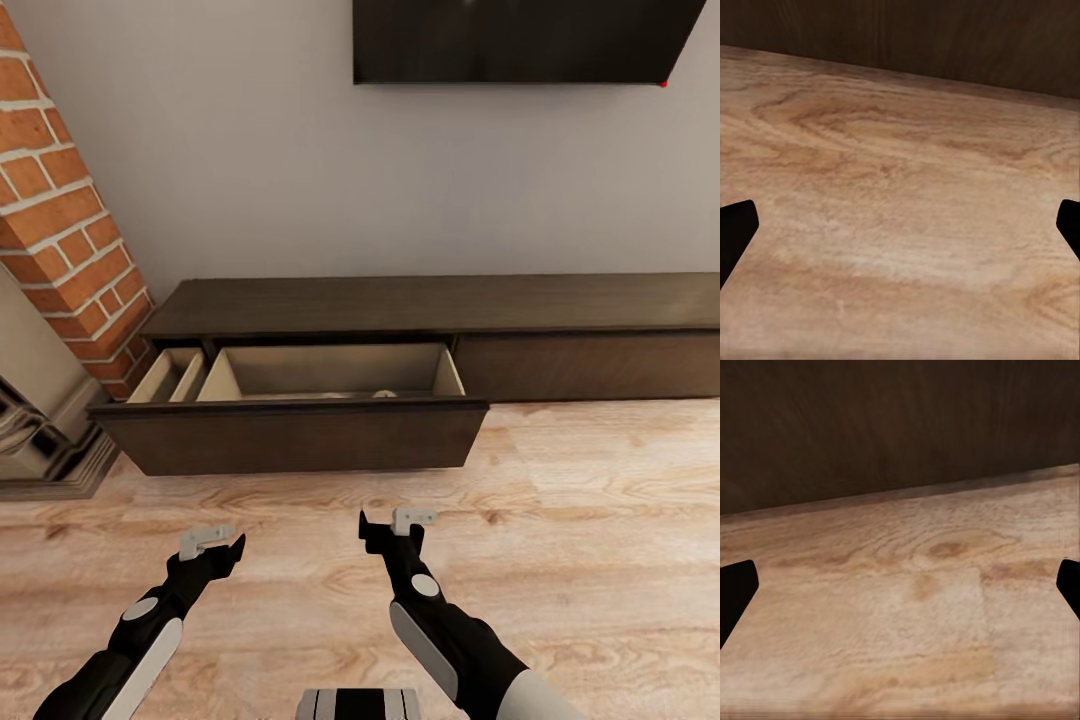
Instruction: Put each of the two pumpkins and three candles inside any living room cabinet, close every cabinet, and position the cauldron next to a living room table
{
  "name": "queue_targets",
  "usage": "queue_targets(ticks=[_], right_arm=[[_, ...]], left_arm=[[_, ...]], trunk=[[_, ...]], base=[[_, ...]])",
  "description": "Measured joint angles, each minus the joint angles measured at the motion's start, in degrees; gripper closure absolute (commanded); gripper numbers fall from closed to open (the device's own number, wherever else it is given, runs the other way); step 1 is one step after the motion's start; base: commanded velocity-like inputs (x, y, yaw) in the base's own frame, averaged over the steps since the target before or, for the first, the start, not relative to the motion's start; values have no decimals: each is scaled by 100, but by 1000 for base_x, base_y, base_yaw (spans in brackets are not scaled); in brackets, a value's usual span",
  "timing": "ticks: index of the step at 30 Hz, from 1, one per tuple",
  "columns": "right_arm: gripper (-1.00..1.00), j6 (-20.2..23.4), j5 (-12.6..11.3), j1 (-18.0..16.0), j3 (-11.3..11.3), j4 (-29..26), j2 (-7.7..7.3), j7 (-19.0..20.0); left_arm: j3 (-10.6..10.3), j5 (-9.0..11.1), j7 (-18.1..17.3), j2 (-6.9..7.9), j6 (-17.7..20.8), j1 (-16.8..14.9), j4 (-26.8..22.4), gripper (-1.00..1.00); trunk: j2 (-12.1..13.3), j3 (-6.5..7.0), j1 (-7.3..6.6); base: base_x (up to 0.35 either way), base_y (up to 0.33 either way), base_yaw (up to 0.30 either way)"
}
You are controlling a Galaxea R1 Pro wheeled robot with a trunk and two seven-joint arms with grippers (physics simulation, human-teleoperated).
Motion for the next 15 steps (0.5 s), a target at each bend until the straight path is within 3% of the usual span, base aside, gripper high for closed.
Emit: queue_targets(ticks=[9,15], right_arm=[[-100,-19,44,0,2,0,-1,69],[-100,-16,45,0,2,0,-7,96]], left_arm=[[34,8,0,1,3,0,-58,-100],[8,2,9,0,8,0,-48,-100]], trunk=[[0,-1,0],[0,-1,-1]], base=[[1,0,0],[103,0,0]])
